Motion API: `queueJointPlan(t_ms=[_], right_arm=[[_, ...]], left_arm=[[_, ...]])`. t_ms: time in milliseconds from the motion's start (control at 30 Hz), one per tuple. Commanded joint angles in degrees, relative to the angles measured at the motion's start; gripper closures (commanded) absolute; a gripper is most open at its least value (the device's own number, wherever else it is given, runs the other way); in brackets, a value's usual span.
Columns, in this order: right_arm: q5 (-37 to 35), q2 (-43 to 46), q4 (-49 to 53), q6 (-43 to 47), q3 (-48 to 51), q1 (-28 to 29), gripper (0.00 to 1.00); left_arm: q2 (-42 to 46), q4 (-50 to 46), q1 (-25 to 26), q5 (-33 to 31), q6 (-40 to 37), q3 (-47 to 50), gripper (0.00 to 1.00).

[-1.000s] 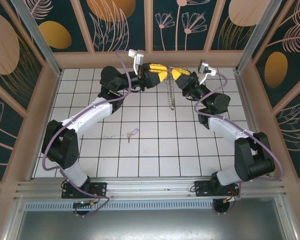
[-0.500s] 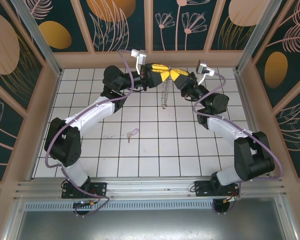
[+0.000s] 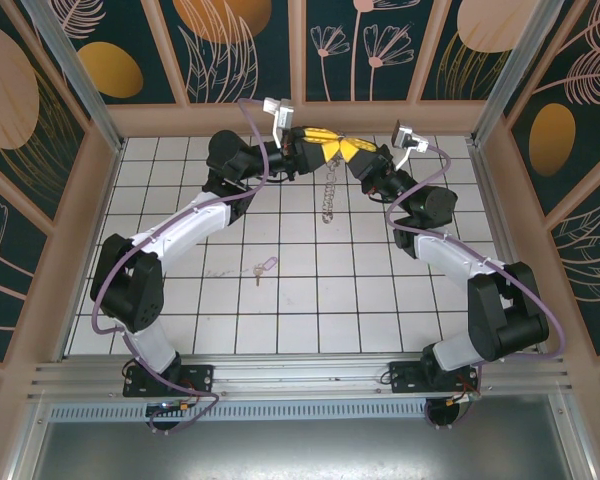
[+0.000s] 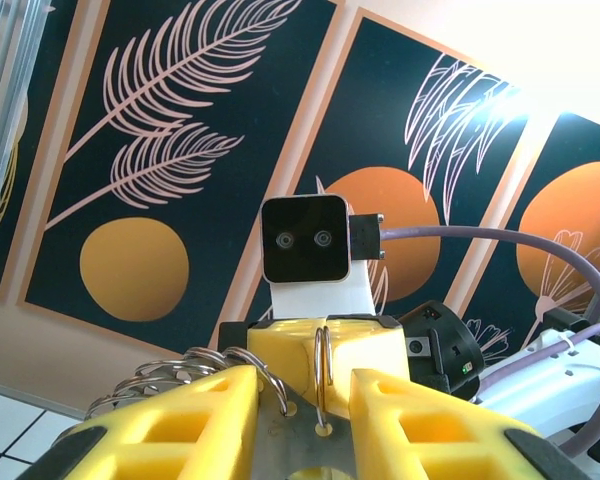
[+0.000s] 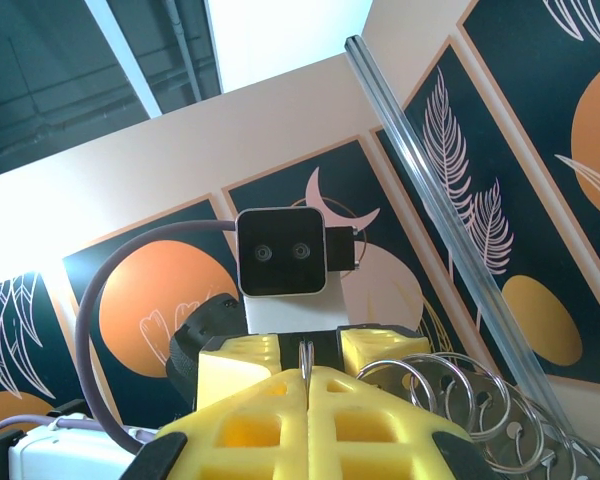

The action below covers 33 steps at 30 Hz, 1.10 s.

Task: Put the keys on the keyring

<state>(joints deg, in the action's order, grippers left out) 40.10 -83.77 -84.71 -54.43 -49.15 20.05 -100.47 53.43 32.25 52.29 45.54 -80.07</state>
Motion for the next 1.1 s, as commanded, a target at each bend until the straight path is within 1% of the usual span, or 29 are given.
queueJointPlan(t_ms=[0,233,333,400,433,467,500,567,600,633,733,833,933,1067], right_arm=[[0.3,0.0,-3.9,-0.6,-1.3,0.8,1.0],[0.4,0.0,-3.6,-0.3,-1.2,0.9,1.0],[0.5,0.2,-2.8,0.0,-1.4,0.9,1.0],[-0.1,0.4,0.1,0.8,-1.7,0.9,1.0],[-0.9,0.7,1.7,1.3,-1.7,0.9,1.0],[-1.9,1.1,4.4,1.9,-1.8,0.7,0.91],[-2.9,1.6,7.3,2.5,-1.8,0.5,0.79],[-5.3,2.8,12.3,3.7,-1.7,-0.2,0.58],[-6.2,3.4,13.9,4.1,-1.4,-0.4,0.51],[-6.8,3.9,15.3,4.5,-1.2,-0.6,0.46],[-8.6,5.9,20.5,7.2,-1.3,-0.9,0.38],[-10.9,8.3,26.2,9.9,-1.7,-0.9,0.33],[-13.8,11.1,30.4,11.8,-1.2,-1.2,0.29],[-16.2,13.0,34.1,11.0,-1.2,-2.4,0.27]], left_arm=[[-0.8,2.6,0.6,0.6,0.7,-2.3,0.71],[-1.7,2.6,1.1,0.6,0.9,-3.0,0.8],[-1.8,2.6,1.1,0.7,0.9,-2.9,0.89],[-1.8,2.6,1.1,0.6,0.8,-2.7,1.0],[-1.8,2.4,1.1,0.3,0.7,-2.4,1.0],[-1.5,2.1,1.1,-0.3,0.2,-2.0,1.0],[-1.2,1.9,1.1,-0.7,-0.3,-1.6,1.0],[-0.9,0.6,1.1,-1.3,-1.5,-1.2,1.0],[-0.7,-0.2,1.1,-1.5,-2.2,-1.2,1.0],[-0.5,-0.6,1.1,-1.5,-2.4,-1.1,1.0],[-0.1,-2.1,1.1,-2.2,-3.7,-0.9,1.0],[0.1,-3.2,1.1,-3.3,-4.7,-0.4,1.0],[-0.1,-3.0,1.1,-4.3,-4.9,0.6,1.0],[-1.2,-1.7,1.1,-4.6,-3.7,1.0,1.0]])
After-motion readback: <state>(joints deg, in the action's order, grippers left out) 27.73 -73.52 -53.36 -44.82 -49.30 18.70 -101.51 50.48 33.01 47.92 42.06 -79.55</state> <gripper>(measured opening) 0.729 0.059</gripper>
